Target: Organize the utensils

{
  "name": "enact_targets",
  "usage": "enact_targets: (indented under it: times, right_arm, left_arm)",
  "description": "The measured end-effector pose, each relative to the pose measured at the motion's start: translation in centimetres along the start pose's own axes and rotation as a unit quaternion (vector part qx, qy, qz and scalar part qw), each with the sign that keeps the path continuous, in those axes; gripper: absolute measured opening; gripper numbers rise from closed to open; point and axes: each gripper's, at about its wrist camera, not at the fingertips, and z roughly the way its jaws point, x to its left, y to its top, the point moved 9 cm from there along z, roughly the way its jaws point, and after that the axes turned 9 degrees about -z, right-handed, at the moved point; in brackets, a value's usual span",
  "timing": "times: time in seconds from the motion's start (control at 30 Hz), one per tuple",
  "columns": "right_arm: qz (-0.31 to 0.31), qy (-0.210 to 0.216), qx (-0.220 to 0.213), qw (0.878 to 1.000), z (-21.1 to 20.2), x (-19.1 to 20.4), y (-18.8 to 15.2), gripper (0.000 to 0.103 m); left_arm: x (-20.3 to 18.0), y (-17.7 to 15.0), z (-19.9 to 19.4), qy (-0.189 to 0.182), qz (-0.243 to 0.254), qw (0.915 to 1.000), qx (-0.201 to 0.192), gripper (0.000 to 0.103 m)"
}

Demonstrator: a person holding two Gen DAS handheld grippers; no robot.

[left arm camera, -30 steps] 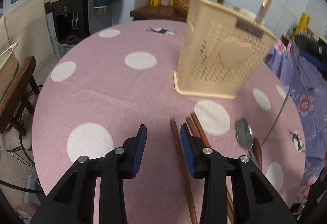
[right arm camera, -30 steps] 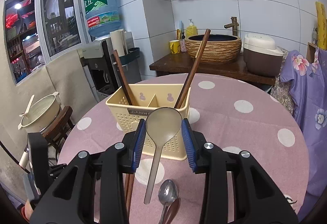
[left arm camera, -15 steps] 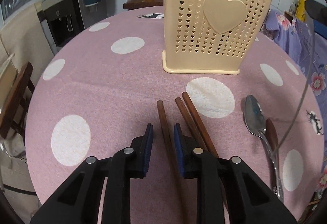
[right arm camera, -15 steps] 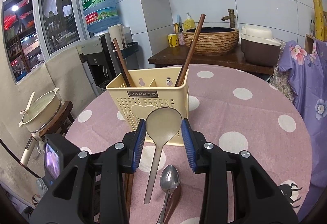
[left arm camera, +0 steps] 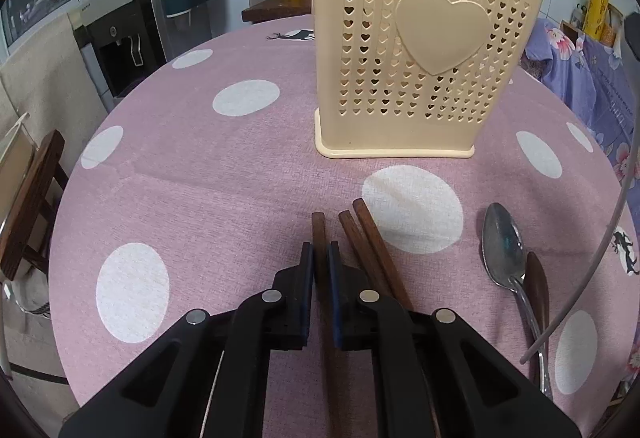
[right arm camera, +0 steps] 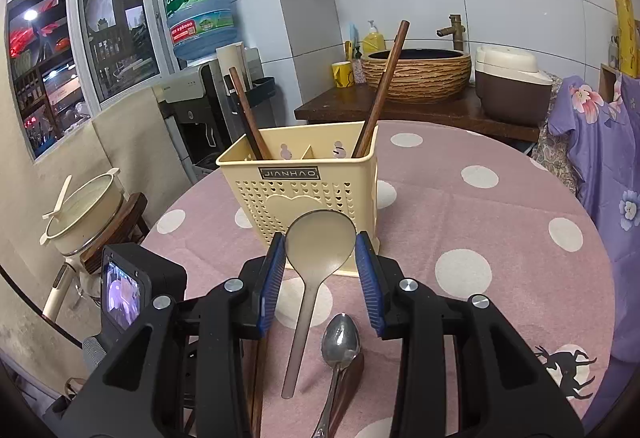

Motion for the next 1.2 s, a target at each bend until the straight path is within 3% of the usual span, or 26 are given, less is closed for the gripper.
enact_targets:
  times: [0.27, 0.63, 1.2]
  right_arm:
    - [0.0, 0.02, -0.007, 1.0, -0.3, 0.3, 0.5, 0.037]
    - [-0.017, 0.021, -0.025, 0.999, -1.6, 1.4, 1.6, 0.037]
    - [-0.031, 0.02, -0.043, 0.998, -2.5, 2.0, 3.6, 0.037]
  left_arm:
    - [0.2, 2.4, -4.6, -0.034, -0.018, 0.9974, -0.06, 0.008]
    - [1.0, 7.4, -13.3, -0.09, -0.048, 0.982, -0.159, 0.008]
    - [0.6, 9.5, -16.2, -0.111, -0.043, 0.974, -0.193, 0.008]
